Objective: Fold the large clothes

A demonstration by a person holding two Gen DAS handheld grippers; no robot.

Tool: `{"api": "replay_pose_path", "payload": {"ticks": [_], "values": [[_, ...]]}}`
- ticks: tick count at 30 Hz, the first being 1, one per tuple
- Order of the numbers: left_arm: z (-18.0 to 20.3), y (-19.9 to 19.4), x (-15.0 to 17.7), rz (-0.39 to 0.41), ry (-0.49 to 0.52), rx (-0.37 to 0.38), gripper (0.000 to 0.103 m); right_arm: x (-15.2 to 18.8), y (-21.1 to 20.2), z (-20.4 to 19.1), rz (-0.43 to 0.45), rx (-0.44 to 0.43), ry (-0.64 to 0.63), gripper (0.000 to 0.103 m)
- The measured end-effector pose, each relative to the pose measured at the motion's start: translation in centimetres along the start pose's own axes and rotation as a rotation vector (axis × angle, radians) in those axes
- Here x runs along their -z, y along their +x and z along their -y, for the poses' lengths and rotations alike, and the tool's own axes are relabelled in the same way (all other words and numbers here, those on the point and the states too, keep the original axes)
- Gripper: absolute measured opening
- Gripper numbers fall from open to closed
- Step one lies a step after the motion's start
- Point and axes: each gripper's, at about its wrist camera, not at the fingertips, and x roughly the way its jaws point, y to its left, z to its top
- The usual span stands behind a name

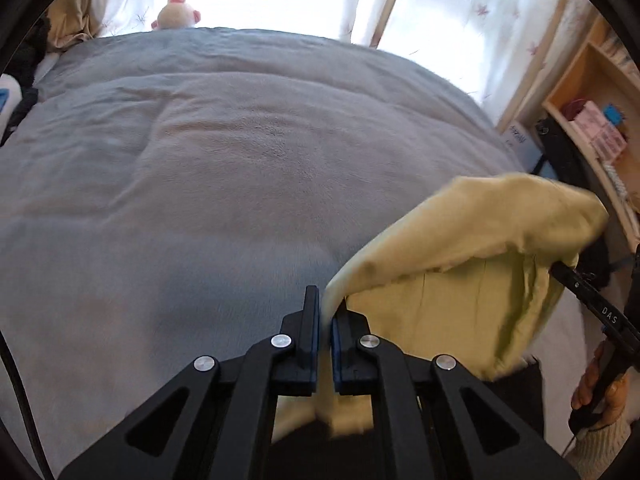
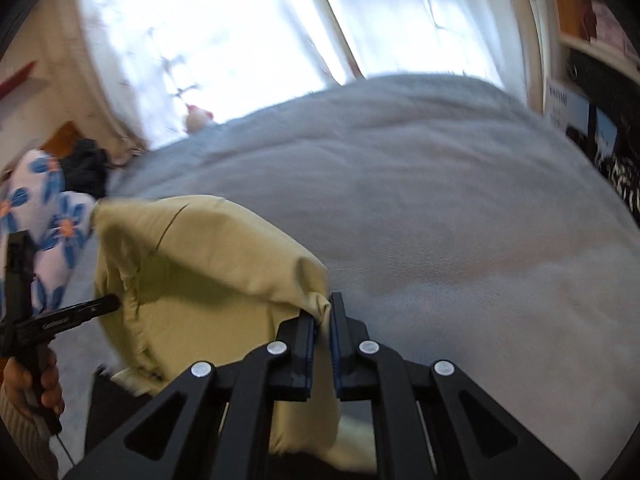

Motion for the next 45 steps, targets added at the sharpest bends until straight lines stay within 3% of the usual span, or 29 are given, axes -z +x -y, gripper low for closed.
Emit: {"api": "replay_pose_path", "payload": {"ticks": [4,7,10,13,18,22,28,32,35,39,45], "values": [[-0.7,-6.6,4.9,-0.002,-0.001,0.039,0.003,3.8,-7.6,-2.7,0.065,-0.037,-0.077,0.006],[-1.0,-10.2,9.6,-0.051,0.003,0.039,0.003,7.0,-11.3,-4.1,0.066,-0.050,-0.119,0.006],[-1.0,-11.5,13.8,-0.108,0.023,0.029,0.003,11.0,-13.5,-4.6,0.001,-0.056,-0.117,0.011],[-1.7,-12.0,18.1,-0.180,0.023,0.002,0.013,14.8,-13.8,-4.3,-0.118,-0.014,-0.102,0.022],[-3.3,-13.3,23.0,-0.253,-0.056,-0.012,0.015,19.7,-15.6,-3.0,-0.223,-0.058,-0.016,0.023],[-3.2,-15.1,24.7,-0.252,-0.066,0.002,0.015,21.3,-18.1,-3.5,-0.236,-0.101,0.030,0.032],[0.3,-19.5,25.9,-0.229,-0.006,0.032,0.019,22.5,-23.1,-6.2,-0.216,-0.145,-0.019,0.032],[3.8,-23.2,26.3,-0.191,0.061,0.068,0.027,22.5,-26.1,-7.7,-0.189,-0.173,-0.052,0.032],[5.7,-24.5,26.7,-0.156,0.086,0.084,0.047,22.7,-26.5,-8.6,-0.180,-0.145,-0.085,0.036],[6.5,-22.8,27.2,-0.140,0.069,0.105,0.052,23.7,-23.4,-7.7,-0.214,-0.130,-0.050,0.037],[4.7,-14.4,28.1,-0.132,-0.073,0.190,0.051,25.8,-16.4,-5.0,-0.254,-0.151,0.083,0.037]]}}
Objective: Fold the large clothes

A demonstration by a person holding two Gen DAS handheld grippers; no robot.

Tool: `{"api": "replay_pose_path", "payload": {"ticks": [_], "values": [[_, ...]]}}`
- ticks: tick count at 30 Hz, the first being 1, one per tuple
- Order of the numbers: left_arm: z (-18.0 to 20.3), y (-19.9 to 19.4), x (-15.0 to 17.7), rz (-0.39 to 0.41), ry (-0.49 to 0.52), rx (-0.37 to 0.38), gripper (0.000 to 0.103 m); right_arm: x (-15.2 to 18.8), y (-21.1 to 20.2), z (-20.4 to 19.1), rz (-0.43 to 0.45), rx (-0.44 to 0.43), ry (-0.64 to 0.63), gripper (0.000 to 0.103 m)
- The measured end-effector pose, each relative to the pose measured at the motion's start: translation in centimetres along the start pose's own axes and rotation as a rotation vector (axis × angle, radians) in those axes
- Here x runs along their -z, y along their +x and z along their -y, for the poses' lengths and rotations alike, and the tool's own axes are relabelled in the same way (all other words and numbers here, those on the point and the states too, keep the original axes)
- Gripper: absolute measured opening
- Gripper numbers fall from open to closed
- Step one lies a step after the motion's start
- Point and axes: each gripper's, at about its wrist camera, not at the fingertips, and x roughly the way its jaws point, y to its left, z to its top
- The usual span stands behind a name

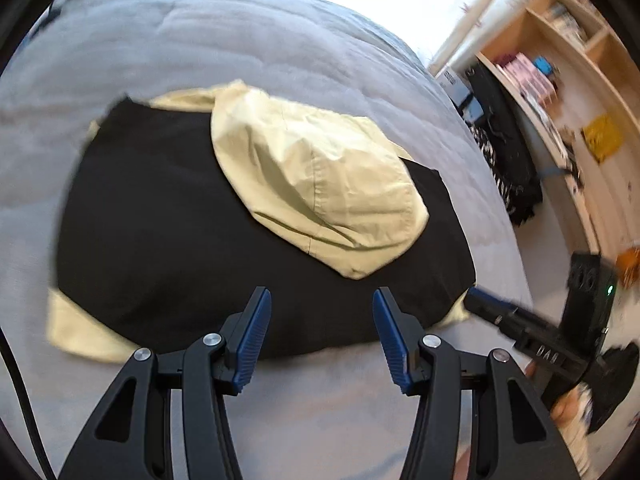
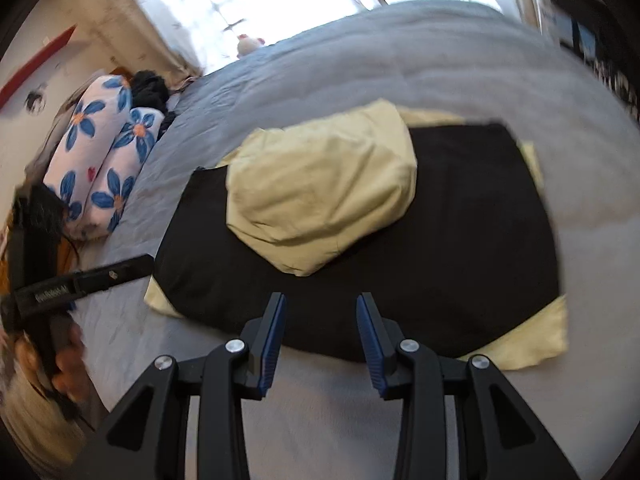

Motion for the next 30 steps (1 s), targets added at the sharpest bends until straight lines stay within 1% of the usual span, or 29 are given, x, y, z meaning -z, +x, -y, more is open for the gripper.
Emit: {"api": "replay_pose_path", "payload": {"ticks": [2,4,6,8,11,14,17,18,19,20,21,22,23,24,28,29,30], "values": [[-1.3,2.5,-0.1,0.010,-0.048,0.017,0.051,-0.1,1.9,0.8,-0.009,-0.029,0.045,0.037],[-2.5,4.7,-0.3,0.016,-0.098,0.032,0.051,-0.2,4.0,1.4,-0.019,-0.038,0.079,0.037],[-3.6,7.1,-0.3,0.000,-0.158,0.043,0.051,-0.4,5.4,1.8,-0.032,-0.052,0.101,0.037],[-4.3,8.6,-0.3,-0.002,-0.192,0.060,0.051,-0.7,6.8,2.2,-0.042,-0.064,0.126,0.037],[-4.5,9.2,-0.5,0.045,-0.182,0.087,0.051,-1.3,8.4,2.5,-0.045,-0.050,0.132,0.037],[-5.0,9.4,-0.7,0.078,-0.204,0.140,0.052,-1.8,9.6,2.6,-0.035,-0.081,0.151,0.037],[-5.9,9.7,-0.7,0.112,-0.252,0.209,0.052,-2.1,10.3,2.0,-0.007,-0.119,0.152,0.037],[-6.2,10.0,-0.8,0.121,-0.271,0.227,0.052,-2.1,10.6,1.6,-0.008,-0.119,0.142,0.036],[-6.3,10.2,-0.7,0.135,-0.294,0.254,0.052,-2.1,10.8,1.0,-0.006,-0.116,0.124,0.026],[-6.4,10.3,-0.7,0.142,-0.309,0.275,0.051,-2.1,10.9,0.4,-0.010,-0.130,0.118,0.021],[-6.3,10.4,-0.7,0.147,-0.323,0.294,0.040,-2.1,10.8,-0.2,-0.008,-0.152,0.116,0.021],[-6.3,10.4,-0.8,0.150,-0.327,0.307,0.026,-2.0,10.5,-0.7,-0.003,-0.164,0.114,0.020],[-6.1,10.3,-0.9,0.145,-0.324,0.305,0.009,-2.0,10.3,-1.0,0.001,-0.175,0.114,0.019],[-5.8,9.9,-0.9,0.148,-0.312,0.265,0.009,-1.9,9.9,-1.4,0.006,-0.193,0.117,0.019],[-4.8,7.6,-1.0,0.187,-0.253,0.174,0.007,-1.2,9.7,-2.4,0.000,-0.265,0.153,0.018],[-4.6,7.2,-1.0,0.188,-0.230,0.128,0.007,-0.8,10.0,-2.7,-0.002,-0.270,0.161,0.018],[-4.6,7.1,-0.9,0.185,-0.207,0.070,0.007,-0.4,10.5,-3.0,-0.006,-0.248,0.157,0.018]]}}
